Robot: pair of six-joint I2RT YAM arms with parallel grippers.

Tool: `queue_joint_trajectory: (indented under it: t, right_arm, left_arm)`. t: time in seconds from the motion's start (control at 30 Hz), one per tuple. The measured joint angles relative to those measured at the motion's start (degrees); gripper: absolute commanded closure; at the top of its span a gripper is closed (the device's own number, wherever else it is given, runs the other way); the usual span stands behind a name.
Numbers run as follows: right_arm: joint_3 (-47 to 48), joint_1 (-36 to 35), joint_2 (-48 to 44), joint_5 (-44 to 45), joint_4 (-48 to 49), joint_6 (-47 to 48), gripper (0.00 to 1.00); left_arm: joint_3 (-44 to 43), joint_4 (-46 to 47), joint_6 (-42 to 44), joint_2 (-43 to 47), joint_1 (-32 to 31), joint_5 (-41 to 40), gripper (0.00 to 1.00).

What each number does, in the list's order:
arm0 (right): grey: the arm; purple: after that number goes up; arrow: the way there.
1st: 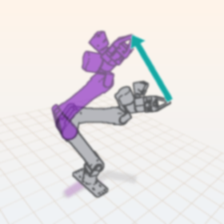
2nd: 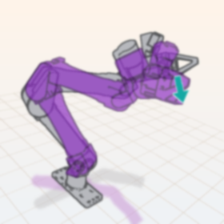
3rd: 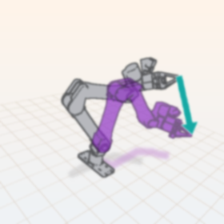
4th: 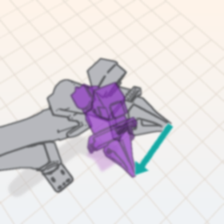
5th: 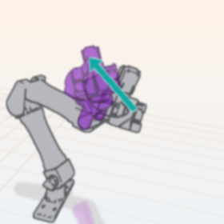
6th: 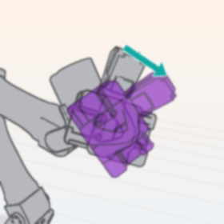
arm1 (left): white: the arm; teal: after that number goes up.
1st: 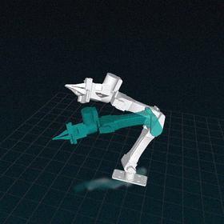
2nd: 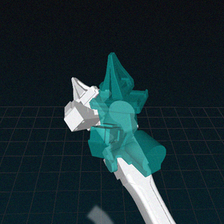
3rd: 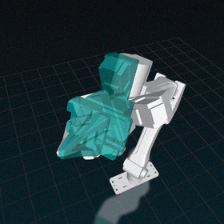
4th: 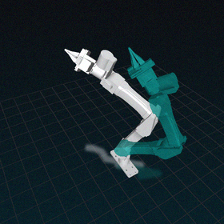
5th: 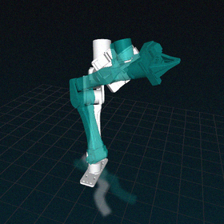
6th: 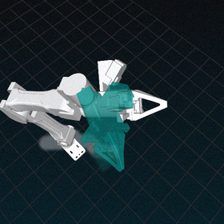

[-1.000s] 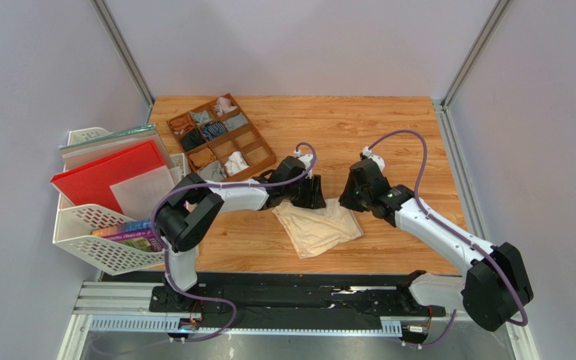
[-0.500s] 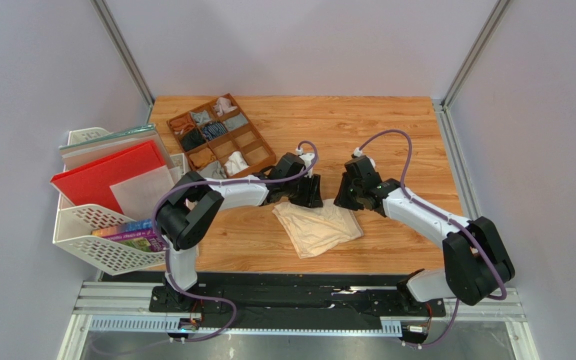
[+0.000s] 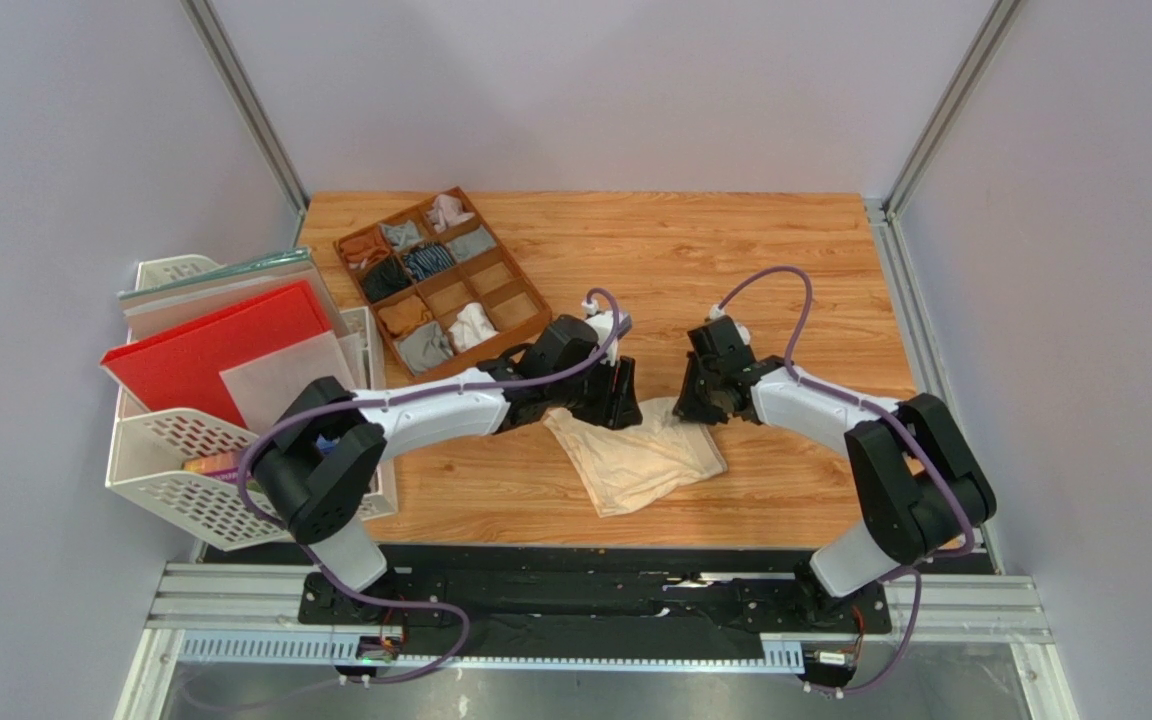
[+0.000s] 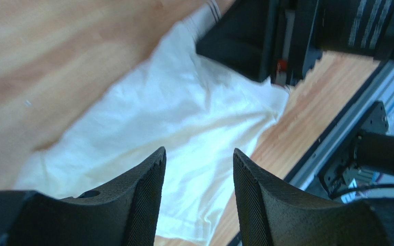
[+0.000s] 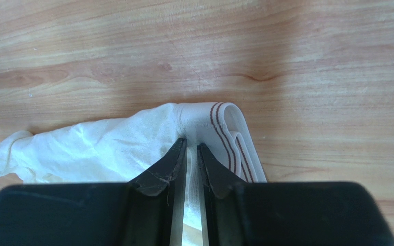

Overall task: Roll the underwear
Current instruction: Adjust the underwear at the center of the board.

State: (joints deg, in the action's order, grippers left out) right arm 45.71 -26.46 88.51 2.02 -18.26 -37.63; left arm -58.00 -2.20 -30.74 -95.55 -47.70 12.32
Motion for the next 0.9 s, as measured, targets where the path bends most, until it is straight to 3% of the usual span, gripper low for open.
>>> queue_joint_trajectory:
  t: [0.2,0.63,0.9]
  right_arm:
    - [0.0,0.1,1.1,0.0,2.8,-0.1,0.82]
    - [0.0,0.3,2.1,-0.2,5.5,-0.3,0.82]
    - [0.0,0.3,2.2,-0.2,5.9,-0.5,0.82]
  left_arm:
    - [8.5,3.8,-6.0,0.8,-5.2,-0.2,0.44]
    - [10.5,5.9,-8.9,-1.2,-13.4,-5.9,0.45]
    - [10.6,3.2,-6.3,-0.5,-16.5,-11.4,0.67]
